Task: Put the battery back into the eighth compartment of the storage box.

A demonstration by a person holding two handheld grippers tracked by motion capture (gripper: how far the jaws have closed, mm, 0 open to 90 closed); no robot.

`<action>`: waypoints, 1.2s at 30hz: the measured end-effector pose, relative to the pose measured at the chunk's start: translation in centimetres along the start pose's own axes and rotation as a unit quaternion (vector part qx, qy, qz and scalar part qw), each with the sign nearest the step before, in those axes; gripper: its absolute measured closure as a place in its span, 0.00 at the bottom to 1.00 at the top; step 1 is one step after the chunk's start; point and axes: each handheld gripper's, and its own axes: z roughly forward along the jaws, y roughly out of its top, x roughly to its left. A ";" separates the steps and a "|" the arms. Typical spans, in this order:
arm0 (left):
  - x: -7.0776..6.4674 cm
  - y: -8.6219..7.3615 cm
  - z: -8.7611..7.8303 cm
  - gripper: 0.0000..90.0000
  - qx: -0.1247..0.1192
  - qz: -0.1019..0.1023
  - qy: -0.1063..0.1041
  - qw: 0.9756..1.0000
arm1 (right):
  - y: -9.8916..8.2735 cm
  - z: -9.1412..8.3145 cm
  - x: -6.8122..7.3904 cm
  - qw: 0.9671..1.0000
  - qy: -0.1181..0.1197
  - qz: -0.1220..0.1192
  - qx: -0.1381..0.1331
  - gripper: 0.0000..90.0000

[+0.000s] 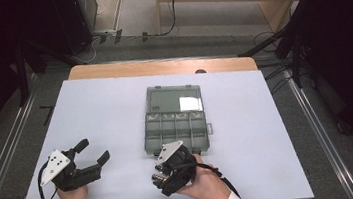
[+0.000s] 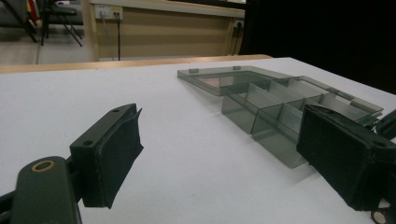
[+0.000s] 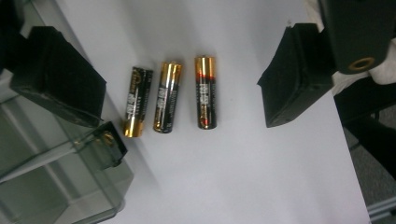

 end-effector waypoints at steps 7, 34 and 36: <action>0.0 0.0 0.0 0.15 -0.001 0.000 -0.003 1.000 | 1.2 1.0 0.8 0.998 0.027 -0.016 0.062 0.39; -0.1 0.1 -0.1 0.15 -0.004 -0.007 -0.007 1.000 | 2.9 3.5 1.5 0.985 0.009 0.002 0.171 0.87; -0.1 0.0 -0.1 0.15 -0.004 -0.008 -0.007 1.000 | 3.0 3.2 1.3 0.987 0.008 0.011 0.159 0.87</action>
